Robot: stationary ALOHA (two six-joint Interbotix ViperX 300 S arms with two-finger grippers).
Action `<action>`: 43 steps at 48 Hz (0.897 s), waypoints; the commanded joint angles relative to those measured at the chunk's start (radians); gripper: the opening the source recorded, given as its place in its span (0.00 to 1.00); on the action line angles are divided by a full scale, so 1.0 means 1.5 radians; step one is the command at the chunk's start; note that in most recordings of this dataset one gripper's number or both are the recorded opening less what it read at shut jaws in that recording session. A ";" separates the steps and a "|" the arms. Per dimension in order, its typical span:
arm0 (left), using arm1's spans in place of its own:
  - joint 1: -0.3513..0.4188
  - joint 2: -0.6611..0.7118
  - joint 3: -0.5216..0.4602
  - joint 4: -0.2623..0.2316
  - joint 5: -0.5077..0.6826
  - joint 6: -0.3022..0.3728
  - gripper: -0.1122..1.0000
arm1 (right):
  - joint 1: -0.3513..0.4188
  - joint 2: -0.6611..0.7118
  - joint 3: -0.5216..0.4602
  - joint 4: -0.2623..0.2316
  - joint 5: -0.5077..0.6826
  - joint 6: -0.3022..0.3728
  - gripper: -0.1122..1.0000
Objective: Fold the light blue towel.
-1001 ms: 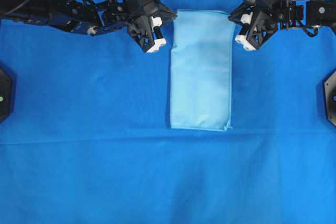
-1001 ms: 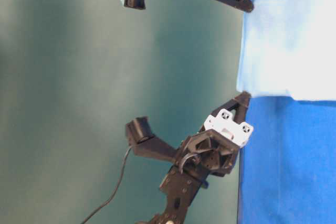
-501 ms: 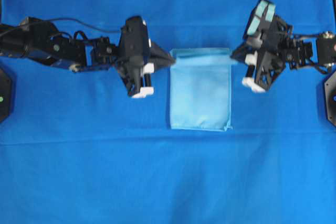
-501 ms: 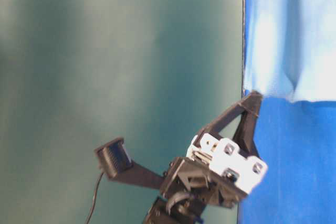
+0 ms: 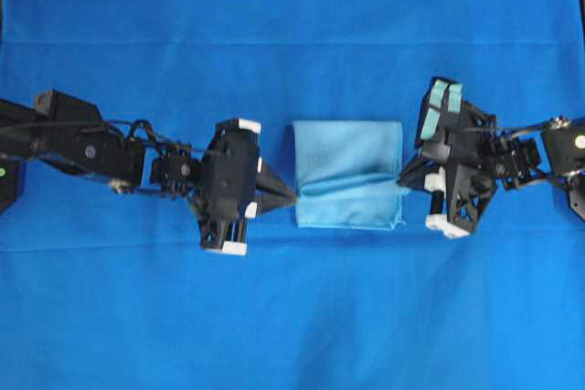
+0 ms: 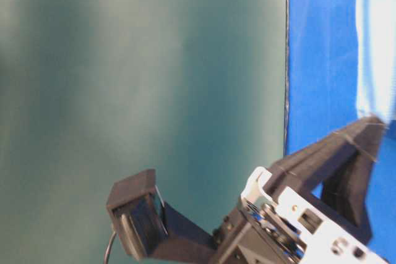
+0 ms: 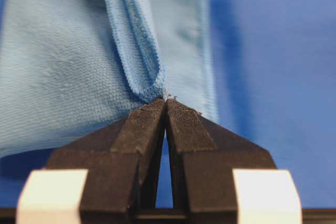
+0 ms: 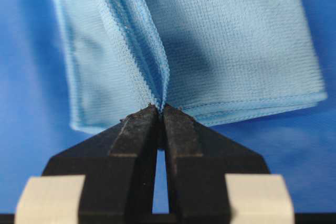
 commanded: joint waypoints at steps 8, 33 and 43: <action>0.004 0.020 -0.014 -0.001 -0.006 -0.001 0.10 | 0.004 0.021 -0.018 0.011 -0.002 -0.002 0.13; 0.004 0.031 -0.025 -0.001 0.001 0.000 0.52 | 0.036 0.033 -0.038 0.026 0.000 -0.002 0.63; -0.008 -0.039 -0.014 0.000 0.041 0.002 0.63 | 0.061 -0.008 -0.052 0.024 0.040 -0.004 0.62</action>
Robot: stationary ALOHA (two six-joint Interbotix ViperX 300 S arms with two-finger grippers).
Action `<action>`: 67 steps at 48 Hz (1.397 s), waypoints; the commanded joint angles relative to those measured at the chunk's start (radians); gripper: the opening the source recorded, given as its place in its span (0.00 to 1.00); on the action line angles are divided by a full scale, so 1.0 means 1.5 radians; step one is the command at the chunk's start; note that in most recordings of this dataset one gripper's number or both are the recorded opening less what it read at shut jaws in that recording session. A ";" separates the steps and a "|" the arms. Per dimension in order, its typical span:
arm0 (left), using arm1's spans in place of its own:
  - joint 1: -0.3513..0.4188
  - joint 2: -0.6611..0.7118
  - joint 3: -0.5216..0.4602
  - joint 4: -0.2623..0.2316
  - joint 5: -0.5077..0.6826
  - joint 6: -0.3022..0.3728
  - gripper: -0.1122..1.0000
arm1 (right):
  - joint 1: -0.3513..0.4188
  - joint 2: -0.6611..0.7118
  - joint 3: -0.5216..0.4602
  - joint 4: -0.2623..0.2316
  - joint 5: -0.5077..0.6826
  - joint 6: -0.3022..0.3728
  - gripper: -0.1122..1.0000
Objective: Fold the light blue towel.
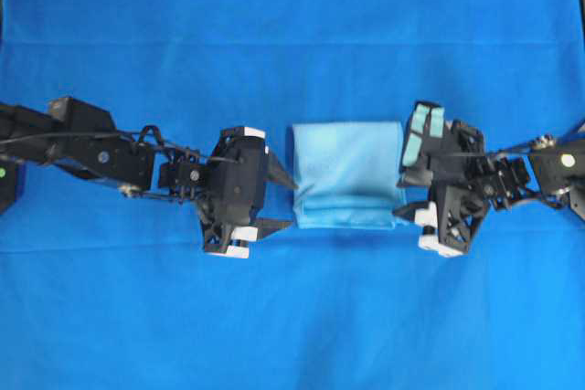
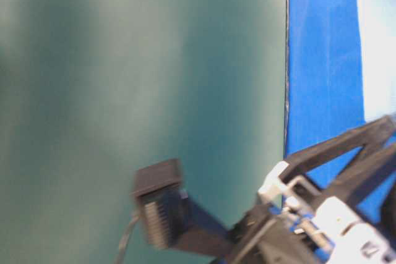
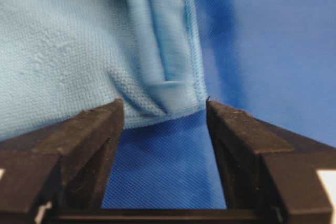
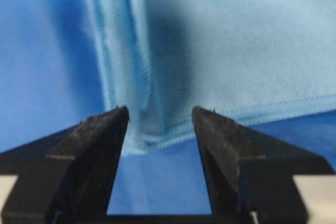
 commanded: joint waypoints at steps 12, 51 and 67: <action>-0.011 -0.174 0.036 0.000 0.054 0.002 0.63 | 0.009 -0.140 -0.011 -0.046 0.065 -0.007 0.63; 0.039 -0.718 0.372 0.000 0.042 0.009 0.63 | -0.044 -0.623 0.197 -0.178 0.106 -0.002 0.63; 0.039 -0.851 0.467 -0.001 0.070 -0.002 0.63 | -0.088 -0.657 0.261 -0.178 0.039 -0.001 0.63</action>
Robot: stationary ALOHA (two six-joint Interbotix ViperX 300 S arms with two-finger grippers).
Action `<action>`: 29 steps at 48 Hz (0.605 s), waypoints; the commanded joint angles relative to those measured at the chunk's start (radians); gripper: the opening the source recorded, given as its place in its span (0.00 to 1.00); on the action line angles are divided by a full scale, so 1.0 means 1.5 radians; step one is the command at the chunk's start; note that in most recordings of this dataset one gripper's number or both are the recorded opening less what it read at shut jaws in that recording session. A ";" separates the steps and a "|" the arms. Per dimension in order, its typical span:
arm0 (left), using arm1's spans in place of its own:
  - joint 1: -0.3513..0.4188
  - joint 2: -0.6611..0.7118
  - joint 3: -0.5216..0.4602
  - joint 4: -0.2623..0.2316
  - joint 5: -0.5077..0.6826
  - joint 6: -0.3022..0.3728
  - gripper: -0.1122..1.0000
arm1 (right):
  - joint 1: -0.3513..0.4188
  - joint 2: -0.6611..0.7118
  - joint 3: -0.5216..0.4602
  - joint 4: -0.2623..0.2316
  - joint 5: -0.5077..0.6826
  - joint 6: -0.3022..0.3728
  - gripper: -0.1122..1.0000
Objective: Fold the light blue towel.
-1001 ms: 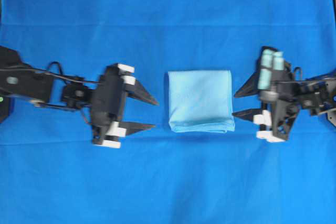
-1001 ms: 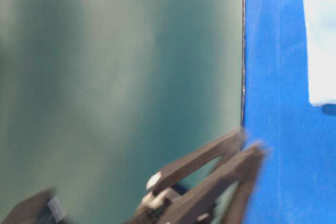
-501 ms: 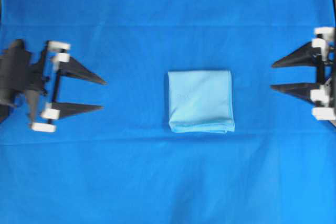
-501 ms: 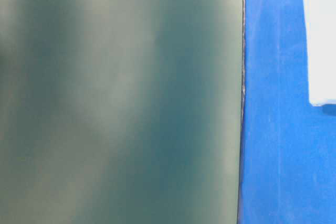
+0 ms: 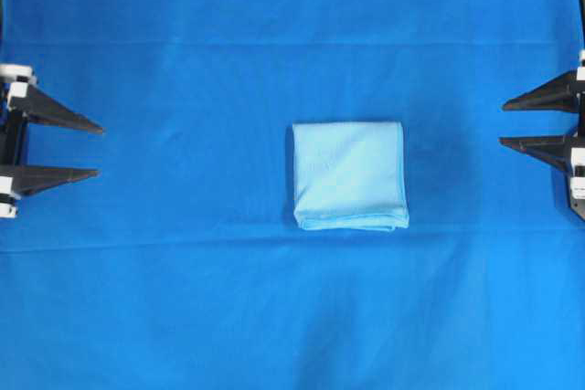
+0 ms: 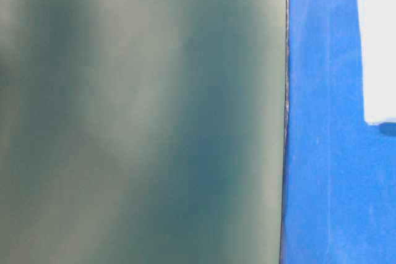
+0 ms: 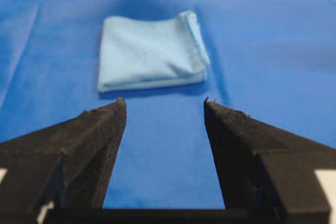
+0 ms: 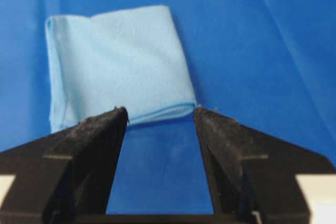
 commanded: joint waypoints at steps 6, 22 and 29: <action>0.003 -0.019 -0.002 -0.001 0.001 0.000 0.63 | -0.005 0.004 -0.008 -0.002 -0.014 0.000 0.63; 0.004 -0.019 -0.002 0.000 0.001 0.000 0.63 | -0.005 0.004 -0.006 -0.001 -0.017 0.000 0.63; 0.004 -0.019 -0.002 -0.001 0.001 0.000 0.63 | -0.005 0.005 -0.006 -0.001 -0.017 0.000 0.63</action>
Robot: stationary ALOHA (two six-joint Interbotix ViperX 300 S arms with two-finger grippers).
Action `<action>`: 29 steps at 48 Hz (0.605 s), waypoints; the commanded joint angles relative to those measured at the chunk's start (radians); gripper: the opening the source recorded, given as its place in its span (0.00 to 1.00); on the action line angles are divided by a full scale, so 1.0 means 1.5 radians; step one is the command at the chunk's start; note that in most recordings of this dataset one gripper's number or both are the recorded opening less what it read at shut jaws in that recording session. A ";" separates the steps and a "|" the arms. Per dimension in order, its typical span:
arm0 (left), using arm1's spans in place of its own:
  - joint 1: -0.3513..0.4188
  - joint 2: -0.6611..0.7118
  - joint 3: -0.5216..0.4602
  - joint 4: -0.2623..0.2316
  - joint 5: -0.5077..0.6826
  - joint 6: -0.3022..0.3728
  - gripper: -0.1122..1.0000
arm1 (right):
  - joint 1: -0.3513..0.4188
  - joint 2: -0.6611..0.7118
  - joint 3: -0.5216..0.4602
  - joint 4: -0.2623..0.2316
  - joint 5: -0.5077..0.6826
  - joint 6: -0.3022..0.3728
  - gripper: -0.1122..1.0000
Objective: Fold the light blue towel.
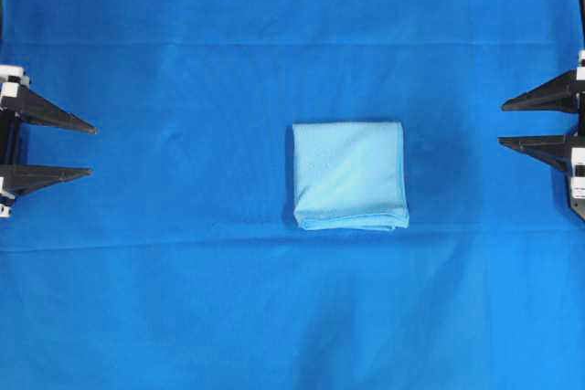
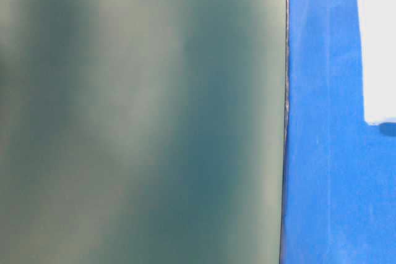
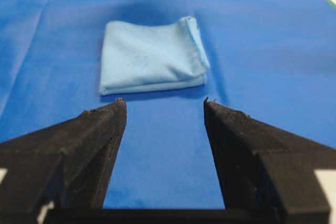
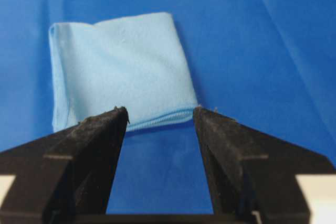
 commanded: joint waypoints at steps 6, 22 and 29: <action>0.003 0.005 -0.009 -0.001 -0.003 0.000 0.63 | -0.001 0.005 -0.007 -0.002 -0.006 0.001 0.63; 0.003 0.004 -0.010 0.000 -0.003 0.000 0.63 | 0.000 0.007 -0.006 -0.001 -0.006 0.001 0.63; 0.003 0.001 -0.011 0.000 -0.003 0.000 0.63 | 0.000 0.006 -0.006 -0.002 -0.005 0.001 0.63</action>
